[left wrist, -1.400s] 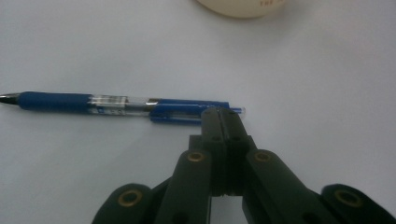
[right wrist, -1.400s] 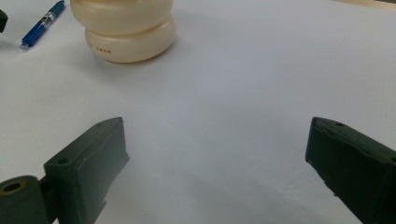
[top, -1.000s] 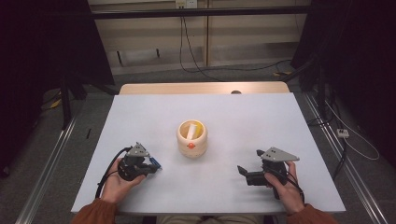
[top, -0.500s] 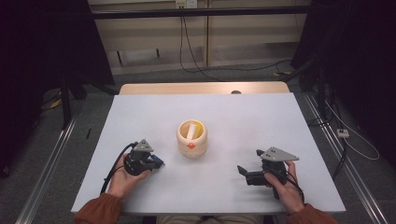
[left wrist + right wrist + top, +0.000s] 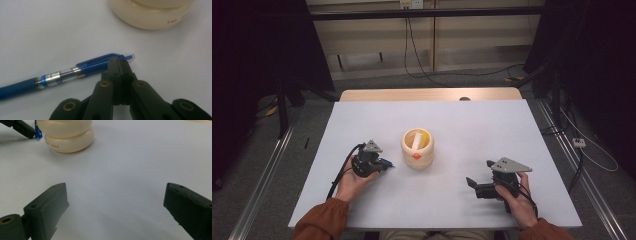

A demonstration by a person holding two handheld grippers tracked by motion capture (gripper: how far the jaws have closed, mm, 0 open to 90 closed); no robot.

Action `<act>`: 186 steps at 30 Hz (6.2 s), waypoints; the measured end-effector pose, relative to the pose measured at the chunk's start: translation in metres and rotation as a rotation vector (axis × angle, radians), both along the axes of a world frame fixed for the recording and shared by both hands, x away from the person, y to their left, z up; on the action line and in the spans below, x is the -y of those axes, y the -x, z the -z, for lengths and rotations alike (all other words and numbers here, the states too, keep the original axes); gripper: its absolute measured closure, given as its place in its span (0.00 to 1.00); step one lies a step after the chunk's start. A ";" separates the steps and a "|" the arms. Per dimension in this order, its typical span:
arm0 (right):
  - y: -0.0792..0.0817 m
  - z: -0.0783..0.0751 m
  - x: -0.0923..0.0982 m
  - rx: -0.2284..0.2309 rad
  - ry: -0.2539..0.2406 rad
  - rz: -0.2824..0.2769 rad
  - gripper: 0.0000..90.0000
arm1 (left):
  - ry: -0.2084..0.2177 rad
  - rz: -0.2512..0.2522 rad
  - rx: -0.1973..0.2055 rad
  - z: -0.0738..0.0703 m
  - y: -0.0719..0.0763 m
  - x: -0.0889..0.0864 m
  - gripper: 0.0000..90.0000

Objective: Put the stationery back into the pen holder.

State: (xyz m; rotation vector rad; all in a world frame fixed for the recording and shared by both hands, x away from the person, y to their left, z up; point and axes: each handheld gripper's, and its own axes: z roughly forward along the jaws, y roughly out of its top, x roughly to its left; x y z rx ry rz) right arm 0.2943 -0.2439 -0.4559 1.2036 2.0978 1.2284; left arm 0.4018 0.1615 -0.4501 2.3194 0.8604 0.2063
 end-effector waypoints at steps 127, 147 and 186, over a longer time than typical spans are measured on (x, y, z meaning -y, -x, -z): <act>0.002 0.000 -0.001 0.007 0.006 -0.020 0.05 | -0.133 0.067 -0.120 -0.010 -0.064 -0.050 0.89; 0.001 0.000 0.000 0.006 0.002 -0.016 0.05 | 0.001 0.019 -0.057 -0.027 -0.057 -0.058 0.89; 0.007 -0.005 -0.021 0.049 0.034 -0.098 0.05 | 0.135 0.286 0.052 -0.091 0.031 -0.004 0.89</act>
